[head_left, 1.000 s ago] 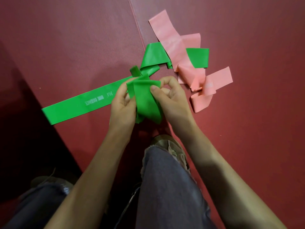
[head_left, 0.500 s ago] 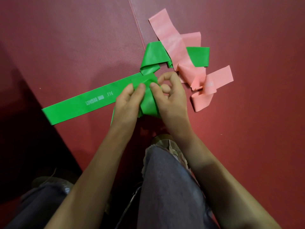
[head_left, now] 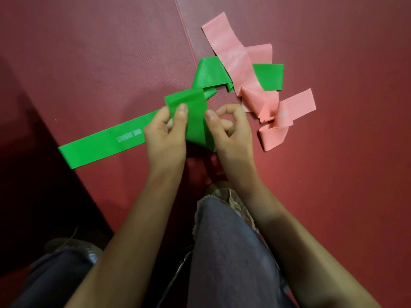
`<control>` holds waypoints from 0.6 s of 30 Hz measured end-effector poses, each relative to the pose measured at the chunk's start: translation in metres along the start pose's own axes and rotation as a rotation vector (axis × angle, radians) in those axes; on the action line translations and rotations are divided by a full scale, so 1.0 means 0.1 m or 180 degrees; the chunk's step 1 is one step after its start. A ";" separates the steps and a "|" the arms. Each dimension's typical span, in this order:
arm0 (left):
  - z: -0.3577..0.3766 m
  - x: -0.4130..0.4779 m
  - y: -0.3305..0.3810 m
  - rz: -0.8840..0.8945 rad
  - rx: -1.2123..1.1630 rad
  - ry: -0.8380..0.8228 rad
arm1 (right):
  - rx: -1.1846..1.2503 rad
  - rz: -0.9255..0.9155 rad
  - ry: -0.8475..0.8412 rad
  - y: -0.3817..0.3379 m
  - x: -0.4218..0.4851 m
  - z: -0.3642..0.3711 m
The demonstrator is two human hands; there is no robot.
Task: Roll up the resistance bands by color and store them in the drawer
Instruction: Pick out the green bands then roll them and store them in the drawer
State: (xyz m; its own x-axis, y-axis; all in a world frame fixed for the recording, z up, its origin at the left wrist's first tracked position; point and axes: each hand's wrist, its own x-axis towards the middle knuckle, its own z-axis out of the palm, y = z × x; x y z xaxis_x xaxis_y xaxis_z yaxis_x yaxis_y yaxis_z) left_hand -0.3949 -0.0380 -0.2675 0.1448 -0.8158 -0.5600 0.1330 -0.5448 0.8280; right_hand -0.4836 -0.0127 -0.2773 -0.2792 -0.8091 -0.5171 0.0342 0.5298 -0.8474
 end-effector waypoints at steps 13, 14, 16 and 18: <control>-0.08 0.03 0.20 -0.0087 -0.0446 0.0256 | -0.1637 -0.0348 -0.0342 0.33 -0.06 0.00; -0.10 0.05 0.21 -0.0073 -0.0451 0.0289 | -0.1740 -0.0350 -0.0322 0.31 -0.07 0.00; -0.12 0.09 0.24 -0.0025 -0.0427 0.0351 | -0.2067 -0.0544 -0.0151 0.30 -0.12 -0.01; -0.11 0.12 0.29 0.0029 -0.0397 0.0343 | -0.2164 -0.0625 -0.0213 0.28 -0.19 0.01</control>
State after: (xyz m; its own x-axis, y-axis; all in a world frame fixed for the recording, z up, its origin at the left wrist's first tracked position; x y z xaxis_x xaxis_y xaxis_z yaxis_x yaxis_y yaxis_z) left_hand -0.3781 -0.0617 -0.2508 0.2500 -0.7913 -0.5579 0.2508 -0.5036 0.8267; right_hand -0.4769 0.0172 -0.2919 -0.1584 -0.9082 -0.3874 -0.6233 0.3962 -0.6742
